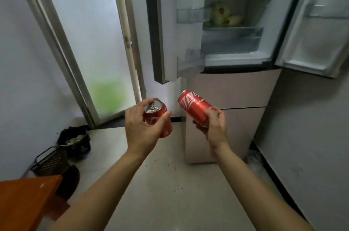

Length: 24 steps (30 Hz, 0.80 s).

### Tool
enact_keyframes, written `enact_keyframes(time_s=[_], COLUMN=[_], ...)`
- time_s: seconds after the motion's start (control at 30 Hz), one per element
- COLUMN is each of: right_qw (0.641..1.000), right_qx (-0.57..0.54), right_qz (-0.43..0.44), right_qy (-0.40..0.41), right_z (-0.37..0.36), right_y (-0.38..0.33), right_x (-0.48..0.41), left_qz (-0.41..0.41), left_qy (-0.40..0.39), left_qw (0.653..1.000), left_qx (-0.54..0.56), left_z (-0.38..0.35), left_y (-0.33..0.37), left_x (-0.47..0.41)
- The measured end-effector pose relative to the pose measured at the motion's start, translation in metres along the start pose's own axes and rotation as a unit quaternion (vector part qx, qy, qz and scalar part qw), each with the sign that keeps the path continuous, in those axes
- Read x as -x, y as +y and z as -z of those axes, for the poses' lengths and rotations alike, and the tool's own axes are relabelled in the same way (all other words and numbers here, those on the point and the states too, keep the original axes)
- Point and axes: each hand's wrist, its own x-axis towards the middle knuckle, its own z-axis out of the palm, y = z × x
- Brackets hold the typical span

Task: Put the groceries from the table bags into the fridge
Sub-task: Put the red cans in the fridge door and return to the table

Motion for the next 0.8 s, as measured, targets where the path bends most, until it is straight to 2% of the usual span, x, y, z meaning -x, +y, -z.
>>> enact_keyframes(time_s=[0.2, 0.47, 0.6, 0.8], right_qw=[0.997, 0.991, 0.993, 0.986], right_qx=[0.013, 0.015, -0.025, 0.007], right_qz=[0.052, 0.121, 0.111, 0.086], right_qy=[0.058, 0.062, 0.02, -0.144], right_z=[0.028, 0.057, 0.053, 0.026], right_y=[-0.051, -0.098, -0.108, -0.11], right_x=[-0.136, -0.279, -0.347, -0.432], left_qz=[-0.047, -0.073, -0.066, -0.058], left_qy=[-0.044, -0.052, 0.007, 0.121], left_qw=[0.996, 0.991, 0.994, 0.991], left_qx=[0.061, 0.103, 0.09, -0.011], left_z=[-0.13, -0.247, -0.278, -0.301], left_y=[0.009, 0.023, 0.021, 0.009], left_x=[-0.107, -0.218, -0.244, -0.263])
